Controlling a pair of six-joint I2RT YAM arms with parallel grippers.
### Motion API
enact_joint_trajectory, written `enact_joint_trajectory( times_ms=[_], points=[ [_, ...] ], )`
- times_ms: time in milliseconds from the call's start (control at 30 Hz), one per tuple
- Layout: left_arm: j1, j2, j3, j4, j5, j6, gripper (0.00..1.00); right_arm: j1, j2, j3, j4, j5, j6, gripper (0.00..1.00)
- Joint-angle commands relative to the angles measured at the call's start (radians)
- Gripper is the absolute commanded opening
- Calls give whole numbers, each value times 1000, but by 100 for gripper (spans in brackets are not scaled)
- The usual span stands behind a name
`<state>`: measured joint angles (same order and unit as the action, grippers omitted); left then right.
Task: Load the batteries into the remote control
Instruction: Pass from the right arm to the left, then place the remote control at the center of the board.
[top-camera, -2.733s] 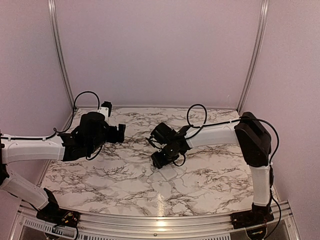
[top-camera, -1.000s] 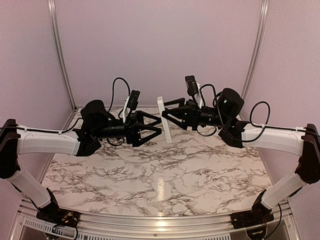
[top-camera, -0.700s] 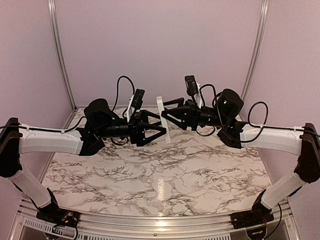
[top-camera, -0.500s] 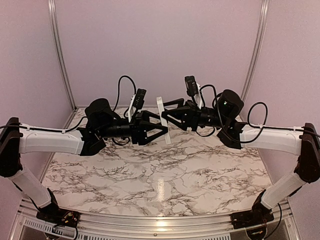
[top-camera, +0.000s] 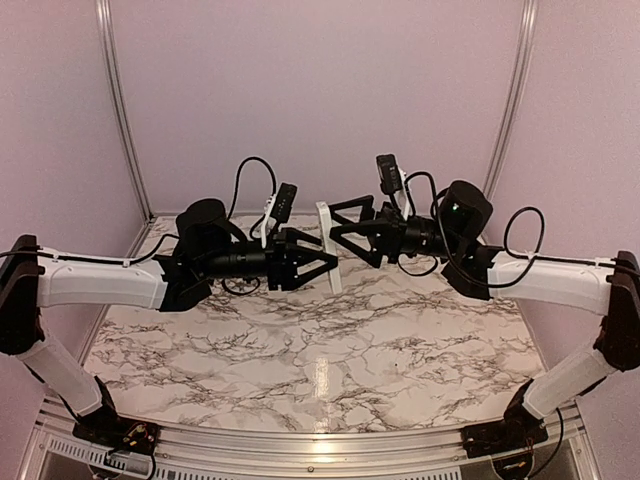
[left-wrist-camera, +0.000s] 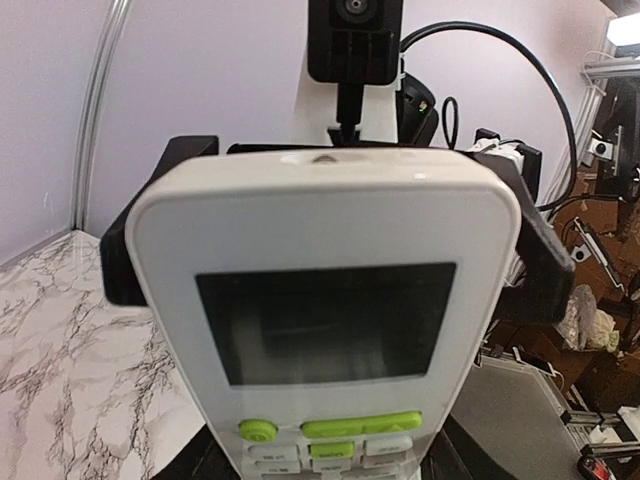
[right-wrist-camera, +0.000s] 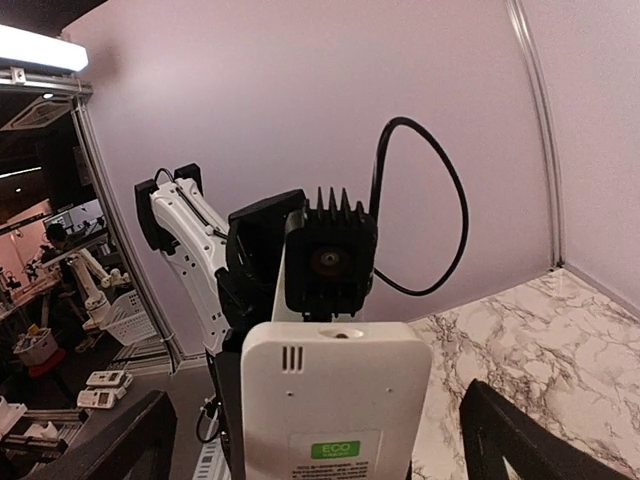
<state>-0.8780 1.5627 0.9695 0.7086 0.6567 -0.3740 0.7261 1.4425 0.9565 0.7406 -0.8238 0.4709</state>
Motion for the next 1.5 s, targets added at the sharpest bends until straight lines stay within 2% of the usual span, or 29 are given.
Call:
enact_joint_trajectory(
  times_ms=[0,67,167,300,400,500,633,700,1133,1467],
  points=[
    [7,-38,66,-263,-200,20,24,-47,-109,-8,-201,147,-128,99],
    [8,-33,99,-380,-300,-3,25,-64,-151,-16,-300,242,-174,99],
    [7,-39,94,-460,-399,-73,33,-82,-219,-37,-426,441,-208,99],
    [3,-25,148,-639,-552,-165,34,-84,-308,-95,-518,714,-206,99],
    [-15,19,227,-830,-686,-232,34,-83,-334,-111,-591,814,-237,99],
    [-30,85,303,-996,-755,-321,34,-83,-324,-97,-672,898,-252,99],
    [-52,198,422,-1239,-838,-383,32,-84,-319,-115,-701,902,-259,99],
    [-60,239,453,-1288,-854,-410,32,-84,-329,-141,-686,895,-260,99],
    [-81,429,549,-1427,-893,-510,31,-85,-379,-231,-638,875,-292,99],
    [-78,540,639,-1471,-888,-482,34,-83,-379,-254,-609,868,-303,99]
  ],
)
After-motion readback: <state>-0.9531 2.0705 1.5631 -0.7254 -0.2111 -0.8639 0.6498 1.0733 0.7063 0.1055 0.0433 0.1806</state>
